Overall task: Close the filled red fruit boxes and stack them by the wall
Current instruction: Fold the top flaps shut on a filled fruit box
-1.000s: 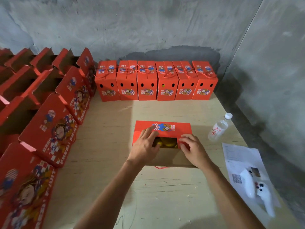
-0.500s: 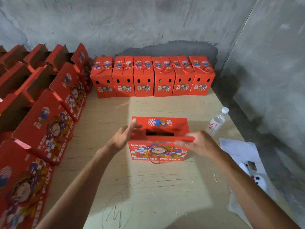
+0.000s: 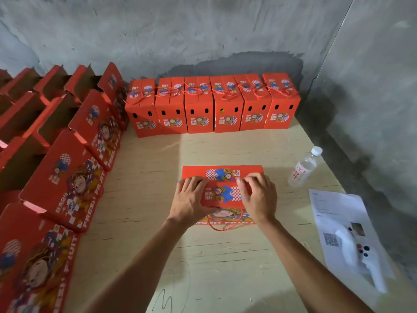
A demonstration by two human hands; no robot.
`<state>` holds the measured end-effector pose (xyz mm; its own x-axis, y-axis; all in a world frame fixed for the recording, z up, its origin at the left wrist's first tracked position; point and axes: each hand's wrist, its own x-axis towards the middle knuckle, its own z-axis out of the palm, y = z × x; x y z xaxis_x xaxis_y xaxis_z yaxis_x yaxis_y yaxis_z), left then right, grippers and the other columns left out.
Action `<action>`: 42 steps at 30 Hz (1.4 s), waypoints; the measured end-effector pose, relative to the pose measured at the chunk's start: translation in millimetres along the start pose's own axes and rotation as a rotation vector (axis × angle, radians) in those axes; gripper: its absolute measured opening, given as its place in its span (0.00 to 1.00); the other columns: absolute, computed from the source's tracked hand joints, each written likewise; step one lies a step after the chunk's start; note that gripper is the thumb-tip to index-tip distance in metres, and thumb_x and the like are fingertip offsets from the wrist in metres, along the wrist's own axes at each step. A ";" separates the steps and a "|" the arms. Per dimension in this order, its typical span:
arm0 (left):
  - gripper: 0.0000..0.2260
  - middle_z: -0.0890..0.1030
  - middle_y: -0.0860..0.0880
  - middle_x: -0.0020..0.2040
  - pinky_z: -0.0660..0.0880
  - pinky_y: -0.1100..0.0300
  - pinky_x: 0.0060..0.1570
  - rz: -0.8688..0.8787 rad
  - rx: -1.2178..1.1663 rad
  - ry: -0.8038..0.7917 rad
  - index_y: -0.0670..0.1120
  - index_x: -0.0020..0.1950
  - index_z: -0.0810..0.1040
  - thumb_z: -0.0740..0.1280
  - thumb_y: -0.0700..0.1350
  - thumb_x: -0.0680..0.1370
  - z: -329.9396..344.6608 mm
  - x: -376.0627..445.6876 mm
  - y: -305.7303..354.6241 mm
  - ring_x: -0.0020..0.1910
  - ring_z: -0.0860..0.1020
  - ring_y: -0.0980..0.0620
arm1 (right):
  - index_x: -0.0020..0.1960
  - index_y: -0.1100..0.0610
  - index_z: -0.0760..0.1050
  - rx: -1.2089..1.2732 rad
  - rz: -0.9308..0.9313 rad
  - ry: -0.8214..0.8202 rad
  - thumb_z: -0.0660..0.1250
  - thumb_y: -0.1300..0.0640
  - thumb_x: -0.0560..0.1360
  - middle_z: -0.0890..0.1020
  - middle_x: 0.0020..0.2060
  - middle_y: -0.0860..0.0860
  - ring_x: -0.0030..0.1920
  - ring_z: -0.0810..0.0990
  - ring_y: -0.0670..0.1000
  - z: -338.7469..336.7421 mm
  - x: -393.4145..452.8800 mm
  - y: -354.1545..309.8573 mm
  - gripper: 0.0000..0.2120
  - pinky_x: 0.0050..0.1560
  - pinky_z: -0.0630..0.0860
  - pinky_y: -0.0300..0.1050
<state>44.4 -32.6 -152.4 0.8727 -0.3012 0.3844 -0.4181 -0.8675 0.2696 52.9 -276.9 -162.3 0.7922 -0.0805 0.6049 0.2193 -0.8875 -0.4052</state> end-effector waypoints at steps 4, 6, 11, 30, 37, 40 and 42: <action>0.45 0.78 0.49 0.56 0.72 0.51 0.54 0.065 -0.011 0.074 0.44 0.63 0.81 0.68 0.80 0.64 2.7 -3.0 -4.9 0.51 0.75 0.46 | 0.44 0.54 0.83 -0.034 -0.036 0.013 0.68 0.46 0.82 0.82 0.49 0.46 0.49 0.80 0.53 7.1 6.7 3.3 0.14 0.56 0.73 0.53; 0.45 0.78 0.47 0.54 0.74 0.49 0.50 0.083 -0.017 0.100 0.43 0.62 0.82 0.69 0.80 0.65 1.9 -0.5 -7.6 0.48 0.76 0.45 | 0.43 0.55 0.83 -0.062 -0.039 -0.036 0.69 0.47 0.81 0.83 0.51 0.47 0.50 0.81 0.54 9.8 16.5 1.0 0.14 0.60 0.73 0.56; 0.46 0.76 0.43 0.70 0.71 0.44 0.67 0.087 0.093 -0.010 0.42 0.74 0.74 0.63 0.77 0.72 6.9 -9.5 -0.1 0.66 0.75 0.40 | 0.54 0.55 0.79 -0.178 -0.022 -0.316 0.61 0.49 0.84 0.75 0.72 0.52 0.69 0.74 0.57 16.0 28.7 -10.3 0.12 0.70 0.66 0.66; 0.43 0.59 0.43 0.82 0.60 0.41 0.75 -0.863 -0.231 -0.209 0.45 0.82 0.57 0.59 0.73 0.77 -25.9 -22.4 -26.5 0.80 0.60 0.41 | 0.62 0.57 0.80 -0.175 0.751 -0.968 0.42 0.32 0.83 0.83 0.35 0.55 0.37 0.82 0.53 -6.1 37.2 -33.3 0.38 0.46 0.76 0.46; 0.23 0.85 0.43 0.56 0.81 0.47 0.59 -1.096 -0.937 -0.210 0.45 0.63 0.82 0.74 0.60 0.76 -43.7 -20.3 -5.5 0.55 0.84 0.43 | 0.39 0.54 0.77 0.888 1.476 -0.771 0.71 0.44 0.77 0.81 0.35 0.52 0.31 0.79 0.51 4.3 -21.6 -58.0 0.15 0.35 0.76 0.43; 0.14 0.86 0.41 0.49 0.83 0.43 0.55 -1.230 -1.176 -0.043 0.39 0.57 0.85 0.77 0.46 0.75 -42.6 -18.4 -11.9 0.48 0.84 0.43 | 0.44 0.56 0.80 0.992 1.412 -0.457 0.70 0.57 0.77 0.83 0.39 0.53 0.37 0.81 0.52 -2.9 -8.4 -67.8 0.05 0.39 0.77 0.44; 0.07 0.85 0.39 0.50 0.82 0.52 0.50 -1.282 -1.367 0.190 0.36 0.54 0.84 0.73 0.37 0.77 -51.8 -9.4 -10.7 0.47 0.82 0.44 | 0.42 0.56 0.78 1.100 1.339 -0.358 0.69 0.58 0.77 0.81 0.36 0.52 0.33 0.79 0.51 -14.6 14.3 -75.1 0.06 0.34 0.74 0.43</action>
<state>27.5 0.0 -113.2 0.7818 0.3120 -0.5398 0.4082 0.3982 0.8214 39.4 -218.0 -113.3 0.7735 -0.2010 -0.6011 -0.4967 0.3968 -0.7719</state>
